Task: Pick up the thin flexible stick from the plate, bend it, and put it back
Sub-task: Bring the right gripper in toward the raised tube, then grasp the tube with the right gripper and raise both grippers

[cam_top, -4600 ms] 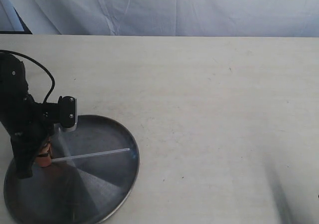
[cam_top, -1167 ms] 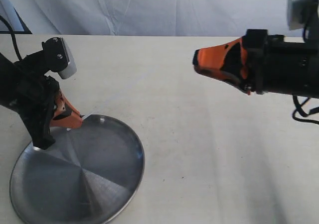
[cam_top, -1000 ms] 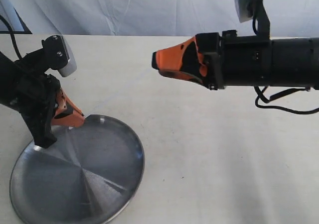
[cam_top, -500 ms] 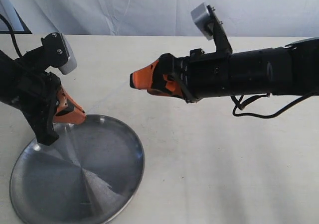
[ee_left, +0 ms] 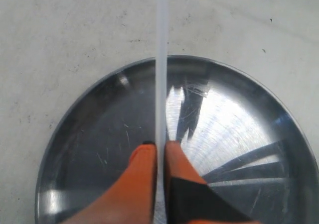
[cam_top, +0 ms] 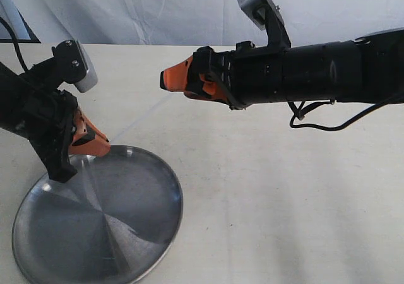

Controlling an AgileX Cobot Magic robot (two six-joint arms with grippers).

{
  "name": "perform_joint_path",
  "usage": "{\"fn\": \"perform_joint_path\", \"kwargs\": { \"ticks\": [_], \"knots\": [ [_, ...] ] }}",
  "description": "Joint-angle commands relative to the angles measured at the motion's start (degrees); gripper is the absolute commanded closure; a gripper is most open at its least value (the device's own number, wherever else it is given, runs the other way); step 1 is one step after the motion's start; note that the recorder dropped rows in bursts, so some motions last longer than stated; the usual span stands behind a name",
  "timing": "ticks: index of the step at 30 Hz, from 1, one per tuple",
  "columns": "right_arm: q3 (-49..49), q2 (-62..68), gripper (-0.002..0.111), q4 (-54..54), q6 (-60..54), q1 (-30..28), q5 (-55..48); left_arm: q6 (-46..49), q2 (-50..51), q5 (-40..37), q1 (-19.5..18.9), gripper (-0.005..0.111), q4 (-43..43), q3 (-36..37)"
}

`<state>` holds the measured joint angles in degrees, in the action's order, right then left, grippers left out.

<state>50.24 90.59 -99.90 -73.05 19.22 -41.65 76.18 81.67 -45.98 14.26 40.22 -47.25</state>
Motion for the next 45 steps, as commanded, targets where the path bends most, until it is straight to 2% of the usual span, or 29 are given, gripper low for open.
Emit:
{"fn": "perform_joint_path", "kwargs": {
  "ticks": [1, 24, 26, 32, 37, 45],
  "knots": [
    [0.35, -0.02, 0.043, -0.05, -0.44, 0.21, 0.19, 1.94, -0.34, -0.85, 0.31, 0.107, 3.95, -0.26],
    [0.35, -0.02, 0.045, -0.05, -0.44, 0.21, 1.55, 2.65, -0.34, -4.79, 0.31, 0.107, 7.76, -0.26],
    [0.45, -0.02, 0.052, -0.05, -0.44, 0.21, 1.54, 2.65, -0.34, -4.9, 0.31, 0.107, 7.76, -0.26],
    [2.44, -0.02, 0.086, -0.05, -0.44, 0.21, 1.54, 2.65, -0.34, -4.9, 0.31, 0.107, 8.23, -0.26],
    [3.92, -0.02, 0.109, -0.05, -0.44, 0.21, 1.54, 2.65, -0.34, -4.9, 0.31, 0.107, 8.23, -0.26],
    [3.92, -0.02, 0.109, -0.05, -0.44, 0.21, 2.54, 2.81, -0.34, -4.9, 0.31, 0.107, 8.59, -0.26]
  ]
}}
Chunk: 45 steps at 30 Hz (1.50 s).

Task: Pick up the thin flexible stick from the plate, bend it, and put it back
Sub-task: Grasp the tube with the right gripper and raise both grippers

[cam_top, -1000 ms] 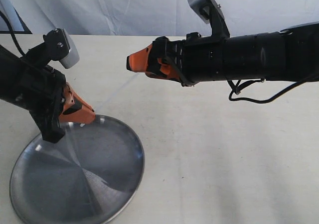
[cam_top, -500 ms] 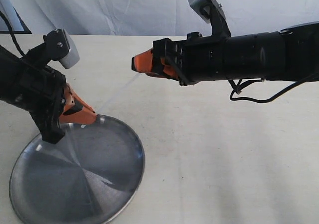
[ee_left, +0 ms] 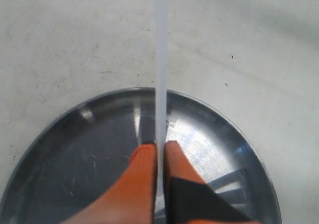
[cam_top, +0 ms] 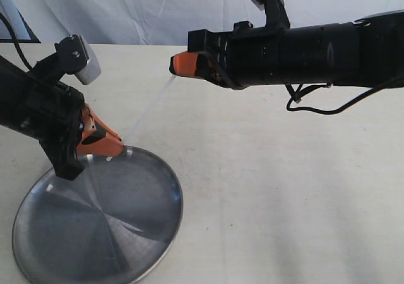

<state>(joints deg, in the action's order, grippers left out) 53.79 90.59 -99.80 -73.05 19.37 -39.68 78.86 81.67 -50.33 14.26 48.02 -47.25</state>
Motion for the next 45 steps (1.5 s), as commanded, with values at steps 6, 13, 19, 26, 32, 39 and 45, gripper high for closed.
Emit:
{"fn": "perform_joint_path", "kwargs": {
  "ticks": [6, 13, 19, 26, 32, 39, 45],
  "knots": [
    [0.36, -0.02, 0.109, -0.14, -0.44, 0.06, -1.11, 0.13, -0.34, -0.87, 0.31, 0.107, 2.65, -0.26],
    [0.36, -0.02, 0.109, -0.14, -0.44, 0.06, -3.46, 0.13, -0.34, -3.18, 0.31, 0.093, 2.96, -0.26],
    [0.36, -0.02, 0.109, -0.14, -0.44, 0.06, -3.75, 0.13, -0.34, -3.36, 0.31, 0.065, 4.03, -0.26],
    [0.36, -0.02, 0.109, -0.14, -0.44, 0.06, -5.06, 0.13, -0.34, -1.83, 0.31, 0.101, -0.21, -0.26],
    [0.36, -0.02, 0.109, -0.14, -0.44, 0.06, -5.96, 1.29, -0.34, -0.57, 0.31, 0.107, 0.65, -0.26],
    [0.69, -0.13, 0.109, -0.14, -0.44, 0.06, -4.71, 7.41, -0.34, -1.48, 0.31, 0.107, 8.51, -0.26],
    [3.49, -0.22, 0.109, -0.14, -0.48, 0.06, -4.53, 8.27, -0.34, -2.17, 0.31, 0.107, 9.66, -0.26]
  ]
}}
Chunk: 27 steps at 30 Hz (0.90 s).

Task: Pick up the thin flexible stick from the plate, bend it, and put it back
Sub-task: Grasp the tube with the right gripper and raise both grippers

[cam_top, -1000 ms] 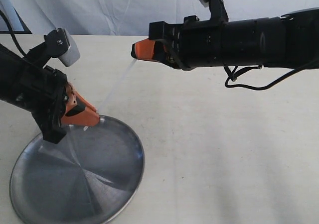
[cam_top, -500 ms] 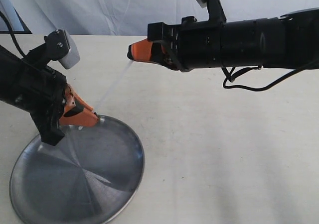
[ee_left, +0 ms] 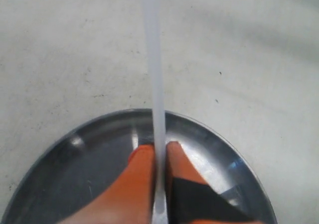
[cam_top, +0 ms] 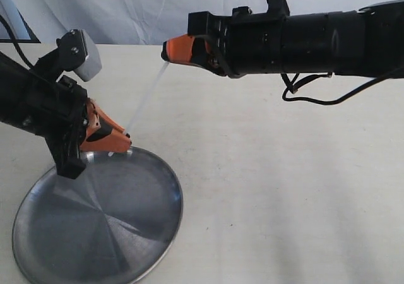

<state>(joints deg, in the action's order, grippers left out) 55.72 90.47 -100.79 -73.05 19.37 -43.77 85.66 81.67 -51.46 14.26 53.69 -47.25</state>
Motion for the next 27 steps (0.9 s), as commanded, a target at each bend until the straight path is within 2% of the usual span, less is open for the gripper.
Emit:
{"fn": "perform_joint_path", "kwargs": {
  "ticks": [1, 10, 19, 27],
  "knots": [
    [1.7, -0.1, 0.109, 0.85, -0.48, 0.06, -0.33, 2.65, -0.34, -1.83, 0.31, 0.107, 4.58, -0.26],
    [1.72, -0.1, 0.109, 0.85, -0.94, 0.06, 6.22, 13.95, -2.44, -4.96, 0.31, 0.107, 11.1, -0.26],
    [1.72, 0.03, 0.109, 0.85, -2.47, 0.06, 6.23, 21.87, -4.45, -5.97, 0.31, 0.107, 17.7, -0.26],
    [1.72, 0.13, 0.109, 0.85, -5.02, 0.06, 6.45, 28.89, -4.45, -11.35, 0.31, 0.107, 24.01, -0.26]
  ]
}}
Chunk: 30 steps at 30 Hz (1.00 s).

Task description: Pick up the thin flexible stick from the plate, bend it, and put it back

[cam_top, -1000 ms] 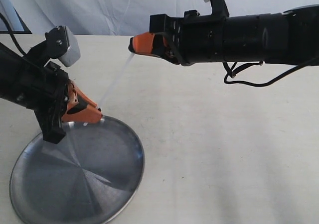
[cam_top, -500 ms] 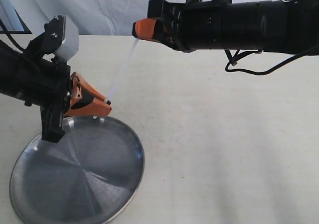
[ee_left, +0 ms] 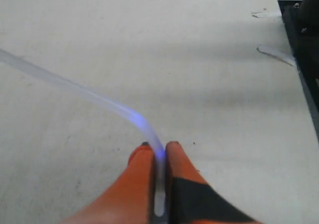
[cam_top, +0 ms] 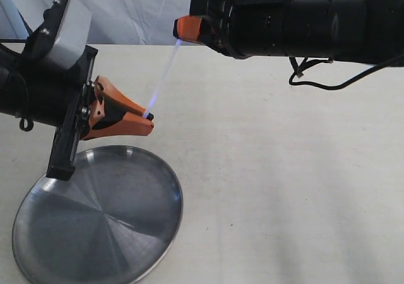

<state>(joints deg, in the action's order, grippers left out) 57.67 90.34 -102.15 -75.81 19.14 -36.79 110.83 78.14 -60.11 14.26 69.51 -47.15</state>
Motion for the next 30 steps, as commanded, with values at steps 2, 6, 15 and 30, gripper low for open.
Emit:
{"fn": "perform_joint_path", "kwargs": {
  "ticks": [2, 6, 15, 30],
  "knots": [
    [-0.23, 0.26, 0.109, 2.21, -2.89, 0.29, -0.53, 5.22, -0.92, -3.83, 0.31, 0.107, 9.75, -0.36],
    [-0.23, 0.26, 0.109, 2.99, -3.52, 0.29, -0.53, 8.1, -1.42, -4.54, 0.31, 0.107, 12.75, -0.36],
    [-0.35, 0.26, 0.109, 5.36, -3.52, 0.29, -0.65, 11.07, -2.29, -2.81, 0.31, 0.107, 14.94, -0.36],
    [-0.35, 0.26, 0.109, 18.8, 3.51, 0.29, -6.36, 11.07, -2.29, 1.05, 0.31, 0.107, 19.46, -0.36]
  ]
}}
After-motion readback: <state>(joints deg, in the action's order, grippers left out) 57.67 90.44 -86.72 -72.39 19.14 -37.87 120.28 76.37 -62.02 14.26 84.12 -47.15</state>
